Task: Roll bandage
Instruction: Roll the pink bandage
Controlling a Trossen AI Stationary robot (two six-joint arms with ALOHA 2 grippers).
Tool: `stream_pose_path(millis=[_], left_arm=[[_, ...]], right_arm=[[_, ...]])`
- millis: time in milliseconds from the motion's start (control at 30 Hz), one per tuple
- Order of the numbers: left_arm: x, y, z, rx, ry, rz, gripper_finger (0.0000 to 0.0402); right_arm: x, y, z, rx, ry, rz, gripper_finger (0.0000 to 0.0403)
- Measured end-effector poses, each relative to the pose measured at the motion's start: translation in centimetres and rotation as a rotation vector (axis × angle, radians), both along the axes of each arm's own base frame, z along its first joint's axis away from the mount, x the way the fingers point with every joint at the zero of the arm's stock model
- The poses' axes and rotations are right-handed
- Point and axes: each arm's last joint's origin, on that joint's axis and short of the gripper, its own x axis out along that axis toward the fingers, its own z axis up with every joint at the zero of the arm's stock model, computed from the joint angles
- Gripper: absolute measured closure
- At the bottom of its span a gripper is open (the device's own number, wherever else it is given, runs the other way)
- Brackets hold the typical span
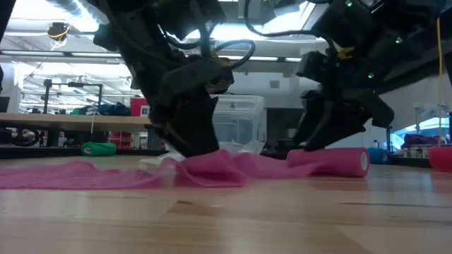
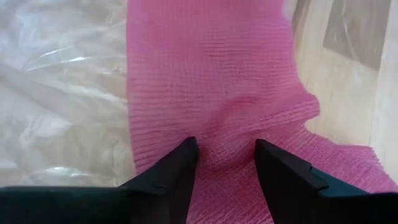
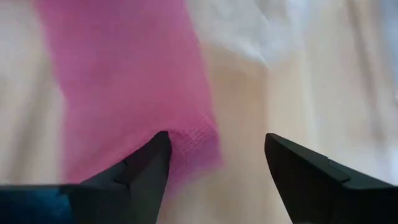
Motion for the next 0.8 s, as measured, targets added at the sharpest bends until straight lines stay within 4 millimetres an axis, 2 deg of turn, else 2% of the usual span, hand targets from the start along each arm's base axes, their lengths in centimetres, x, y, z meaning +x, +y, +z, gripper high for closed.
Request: stream_pose_path(millis=[200,367,533,800], left_arm=[[-0.8,-0.7,-0.3,0.006,0.066,0.003,0.0244],[-1.1,-1.0,-0.4,0.012,0.080,-0.001,0.0244],[-1.1,-1.1,-0.4,0.020,0.075,0.007,0.0244],[-1.1,-1.1,-0.5,0.026,0.072,0.010,0.0244]], right_arm=[[-2.1,-0.6,0.6,-0.083,0.120,-0.082,0.0139],[-2.5,-0.7,0.8,-0.092,0.143,-0.087,0.0139],[-1.2,-0.1,2.1,0.045,0.070,-0.047,0.0139],[1.6,0.8,3.9,0.238,-0.235,0.098,0.0139]])
